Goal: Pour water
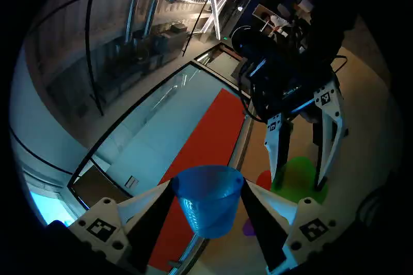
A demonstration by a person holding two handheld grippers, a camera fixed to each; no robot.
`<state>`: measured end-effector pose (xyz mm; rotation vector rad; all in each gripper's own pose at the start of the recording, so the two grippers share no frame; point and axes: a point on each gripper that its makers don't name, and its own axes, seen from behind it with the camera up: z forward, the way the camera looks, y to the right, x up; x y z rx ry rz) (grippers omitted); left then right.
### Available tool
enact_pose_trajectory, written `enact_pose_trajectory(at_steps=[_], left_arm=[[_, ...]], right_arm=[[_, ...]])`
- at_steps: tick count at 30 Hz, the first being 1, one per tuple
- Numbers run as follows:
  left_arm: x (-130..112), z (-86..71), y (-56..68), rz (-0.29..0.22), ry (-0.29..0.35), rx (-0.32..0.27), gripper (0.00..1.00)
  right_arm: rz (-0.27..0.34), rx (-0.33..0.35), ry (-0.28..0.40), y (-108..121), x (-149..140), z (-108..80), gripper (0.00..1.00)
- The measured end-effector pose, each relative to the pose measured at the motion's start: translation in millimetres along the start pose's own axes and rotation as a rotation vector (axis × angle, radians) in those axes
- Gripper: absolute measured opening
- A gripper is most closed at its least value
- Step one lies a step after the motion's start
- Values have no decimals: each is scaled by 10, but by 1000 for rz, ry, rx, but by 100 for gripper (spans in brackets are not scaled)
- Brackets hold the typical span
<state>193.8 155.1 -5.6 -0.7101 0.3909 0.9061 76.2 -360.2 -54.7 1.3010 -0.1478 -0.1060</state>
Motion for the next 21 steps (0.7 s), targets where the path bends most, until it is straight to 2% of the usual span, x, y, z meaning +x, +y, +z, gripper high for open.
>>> enact_pose_trajectory(at_steps=[9,21], left_arm=[[9,0,26,28,0,-3,87],[26,-5,-3,52,3,3,87]], right_arm=[[-2,-1,-1,-4,4,-7,93],[-5,-2,-4,1,4,-9,93]])
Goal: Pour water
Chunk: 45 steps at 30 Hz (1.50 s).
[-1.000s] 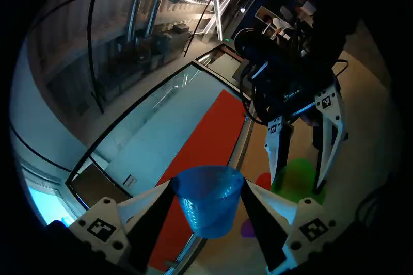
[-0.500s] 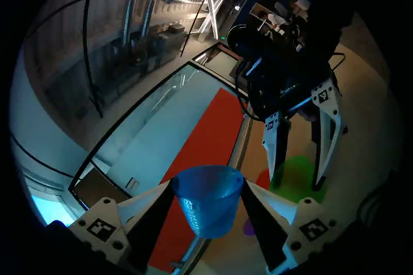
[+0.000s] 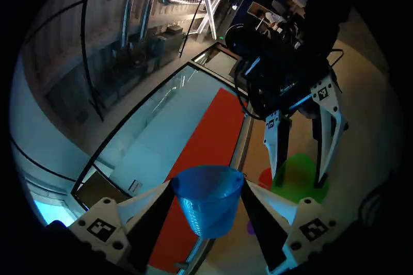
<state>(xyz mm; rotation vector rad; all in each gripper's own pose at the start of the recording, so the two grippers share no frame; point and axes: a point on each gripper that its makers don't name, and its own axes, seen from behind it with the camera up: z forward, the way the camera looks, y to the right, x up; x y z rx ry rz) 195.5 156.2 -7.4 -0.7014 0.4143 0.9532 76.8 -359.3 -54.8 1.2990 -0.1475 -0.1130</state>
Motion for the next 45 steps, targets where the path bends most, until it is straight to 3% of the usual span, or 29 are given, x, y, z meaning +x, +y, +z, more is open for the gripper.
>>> enact_pose_trajectory(at_steps=[45], left_arm=[[72,12,41,40,15,-13,87]], right_arm=[[-6,-4,4,-7,-8,16,91]])
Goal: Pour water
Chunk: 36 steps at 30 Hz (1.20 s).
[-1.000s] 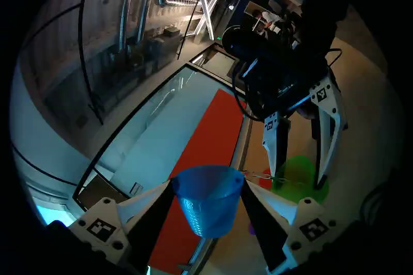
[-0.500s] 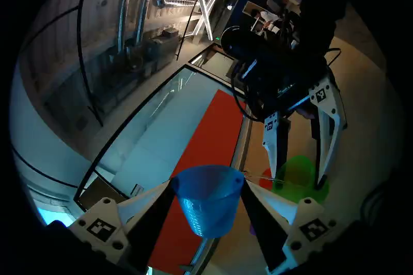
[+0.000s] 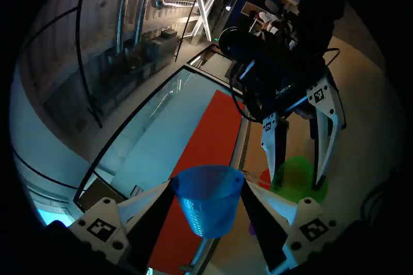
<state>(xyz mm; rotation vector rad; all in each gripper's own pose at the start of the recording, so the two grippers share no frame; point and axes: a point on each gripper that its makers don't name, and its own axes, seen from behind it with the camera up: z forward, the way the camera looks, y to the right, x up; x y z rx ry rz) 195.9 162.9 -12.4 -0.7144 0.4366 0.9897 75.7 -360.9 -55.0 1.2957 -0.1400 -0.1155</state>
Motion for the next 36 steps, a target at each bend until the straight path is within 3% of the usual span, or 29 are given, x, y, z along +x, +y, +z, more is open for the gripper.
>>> enact_pose_trajectory(at_steps=[12,36], left_arm=[[0,-9,-43,-11,6,7,87],[55,10,6,31,12,-1,87]], right_arm=[[-1,1,1,-2,2,9,91],[-3,-2,7,3,6,-28,91]])
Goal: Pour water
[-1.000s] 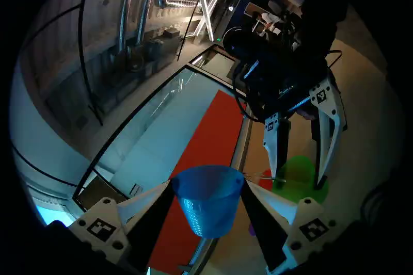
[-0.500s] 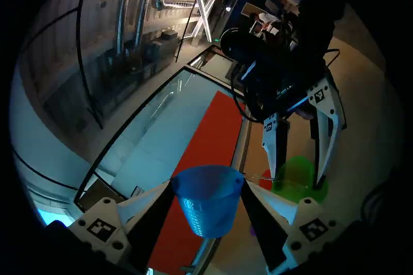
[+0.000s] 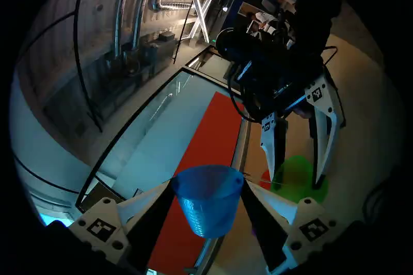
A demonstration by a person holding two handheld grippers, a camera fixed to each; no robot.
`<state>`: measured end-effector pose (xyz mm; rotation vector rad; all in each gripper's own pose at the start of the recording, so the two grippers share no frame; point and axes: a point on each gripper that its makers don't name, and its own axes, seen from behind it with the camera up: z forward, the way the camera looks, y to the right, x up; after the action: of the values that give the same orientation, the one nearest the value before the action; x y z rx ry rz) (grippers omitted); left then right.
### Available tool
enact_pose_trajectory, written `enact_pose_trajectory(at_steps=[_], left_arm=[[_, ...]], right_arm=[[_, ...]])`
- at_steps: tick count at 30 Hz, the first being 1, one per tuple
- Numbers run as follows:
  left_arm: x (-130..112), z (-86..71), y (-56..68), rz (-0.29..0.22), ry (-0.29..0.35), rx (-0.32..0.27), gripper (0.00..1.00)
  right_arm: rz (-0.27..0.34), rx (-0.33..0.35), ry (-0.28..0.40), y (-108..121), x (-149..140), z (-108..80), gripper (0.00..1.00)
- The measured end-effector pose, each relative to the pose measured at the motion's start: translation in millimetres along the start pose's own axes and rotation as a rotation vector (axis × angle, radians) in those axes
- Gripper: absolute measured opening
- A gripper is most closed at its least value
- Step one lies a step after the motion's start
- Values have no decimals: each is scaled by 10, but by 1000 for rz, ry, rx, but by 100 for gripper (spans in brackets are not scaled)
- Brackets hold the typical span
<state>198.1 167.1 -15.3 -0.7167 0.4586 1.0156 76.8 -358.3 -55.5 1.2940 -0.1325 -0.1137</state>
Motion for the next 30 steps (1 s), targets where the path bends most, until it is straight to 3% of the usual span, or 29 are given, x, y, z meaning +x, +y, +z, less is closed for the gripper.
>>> enact_pose_trajectory(at_steps=[30], left_arm=[[39,3,-22,38,2,5,87]], right_arm=[[-9,-2,3,-8,20,-6,91]])
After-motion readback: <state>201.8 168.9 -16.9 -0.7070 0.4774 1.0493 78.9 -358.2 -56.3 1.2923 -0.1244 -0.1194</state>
